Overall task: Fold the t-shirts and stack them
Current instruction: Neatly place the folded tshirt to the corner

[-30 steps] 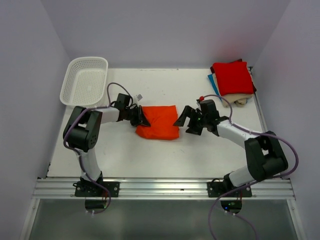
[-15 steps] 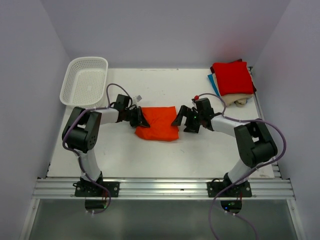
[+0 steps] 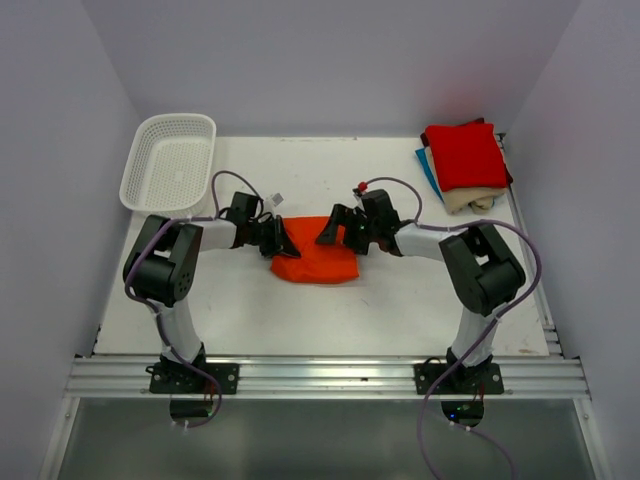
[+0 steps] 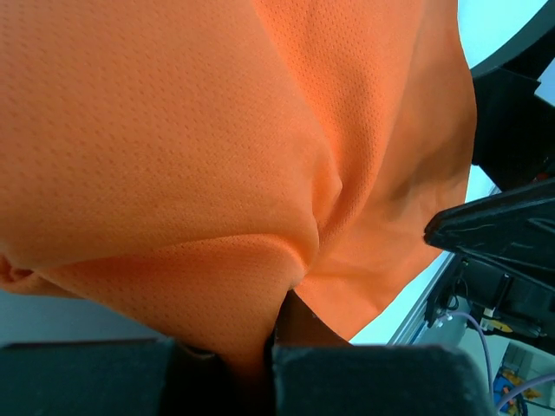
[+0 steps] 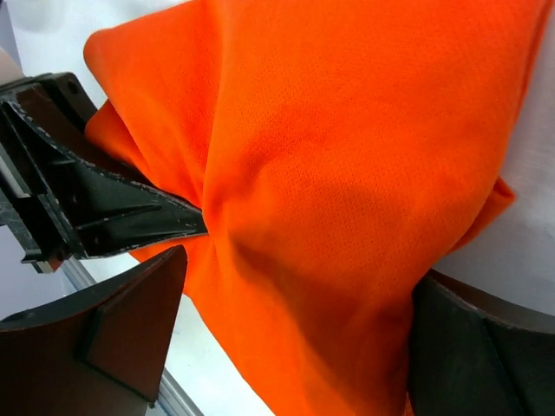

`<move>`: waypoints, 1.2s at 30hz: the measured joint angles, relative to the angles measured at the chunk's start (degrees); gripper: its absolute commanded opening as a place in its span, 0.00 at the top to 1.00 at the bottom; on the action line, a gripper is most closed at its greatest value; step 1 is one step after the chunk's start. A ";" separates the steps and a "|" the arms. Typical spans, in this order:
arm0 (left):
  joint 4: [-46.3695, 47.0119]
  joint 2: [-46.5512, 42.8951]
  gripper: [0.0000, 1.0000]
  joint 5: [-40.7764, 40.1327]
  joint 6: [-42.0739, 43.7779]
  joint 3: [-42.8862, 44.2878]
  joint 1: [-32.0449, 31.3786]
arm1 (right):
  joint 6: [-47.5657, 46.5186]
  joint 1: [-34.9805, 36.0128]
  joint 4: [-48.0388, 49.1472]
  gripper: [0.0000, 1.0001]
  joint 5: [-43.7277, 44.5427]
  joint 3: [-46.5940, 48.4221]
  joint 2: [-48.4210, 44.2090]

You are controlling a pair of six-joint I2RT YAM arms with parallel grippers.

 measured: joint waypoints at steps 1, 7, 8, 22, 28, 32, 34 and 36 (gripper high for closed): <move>0.02 0.00 1.00 0.02 0.00 -0.02 0.00 | 0.17 0.46 0.39 0.20 0.33 -0.15 0.04; 0.04 0.00 1.00 0.66 -0.11 -0.26 -0.02 | 2.36 1.75 1.33 1.00 1.09 -2.97 1.42; 0.09 0.00 1.00 0.90 -0.11 -0.37 0.00 | 2.69 1.75 1.55 1.00 0.92 -3.08 1.46; -0.44 -9.62 0.00 -1.88 -0.70 -1.53 0.42 | -0.11 1.70 -8.55 1.00 4.50 -1.42 -3.10; -0.48 -17.09 0.00 -5.55 -0.94 -1.40 2.95 | -1.18 0.07 -11.26 1.00 4.52 -0.76 -6.14; -1.57 -20.00 0.00 -6.78 -1.05 -2.14 2.99 | -1.07 -2.08 -11.21 1.00 4.07 -1.49 -8.90; -2.40 -22.49 0.00 -7.39 -1.05 -3.37 2.99 | -0.98 -3.96 -11.28 1.00 3.67 -1.49 -10.93; -3.34 -24.98 0.00 -7.76 -1.05 -4.70 2.99 | -0.90 -6.67 -11.39 1.00 2.89 -0.48 -12.83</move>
